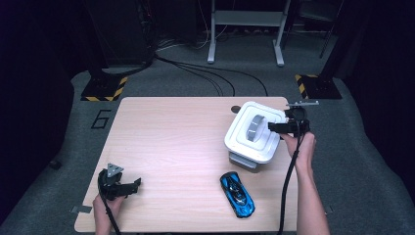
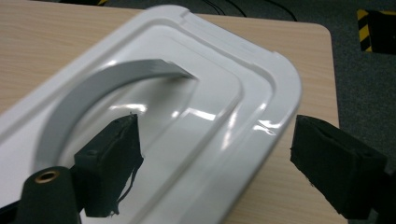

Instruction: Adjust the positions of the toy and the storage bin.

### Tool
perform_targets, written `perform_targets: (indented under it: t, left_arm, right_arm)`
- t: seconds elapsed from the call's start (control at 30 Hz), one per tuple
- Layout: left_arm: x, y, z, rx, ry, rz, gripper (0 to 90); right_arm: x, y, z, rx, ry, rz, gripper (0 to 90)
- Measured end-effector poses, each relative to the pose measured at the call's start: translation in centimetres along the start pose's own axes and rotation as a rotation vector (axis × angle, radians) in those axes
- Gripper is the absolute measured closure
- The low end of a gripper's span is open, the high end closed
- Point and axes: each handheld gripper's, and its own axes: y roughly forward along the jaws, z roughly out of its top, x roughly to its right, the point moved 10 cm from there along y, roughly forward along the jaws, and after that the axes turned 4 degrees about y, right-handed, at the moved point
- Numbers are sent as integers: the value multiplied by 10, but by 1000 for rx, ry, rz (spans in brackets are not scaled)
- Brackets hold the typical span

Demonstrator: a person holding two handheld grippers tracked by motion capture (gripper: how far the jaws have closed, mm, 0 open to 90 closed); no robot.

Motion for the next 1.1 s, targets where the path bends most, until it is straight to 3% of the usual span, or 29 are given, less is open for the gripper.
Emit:
perform_targets:
  t: [0.13,0.23,0.37,0.43,0.6,0.87,1.1]
  left_arm:
    - [0,0,0,0,0,0,73]
    - [0,0,0,0,-1,1,73]
    - [0,0,0,0,0,1,74]
    - [0,0,0,0,0,1,74]
    - [0,0,0,1,3,2,76]
    - [0,0,0,-2,3,3,76]
    - [0,0,0,-1,3,2,76]
  right_arm:
    - [-32,-8,8,21,-37,28,132]
    - [-55,-3,7,5,-67,25,130]
    - [-70,12,7,-16,-90,-3,157]
    - [-74,17,8,-13,-105,-23,229]
    - [-76,22,7,-19,-167,-99,355]
    - [-71,16,7,-25,-251,-128,419]
    - [-62,9,5,-37,-247,-114,484]
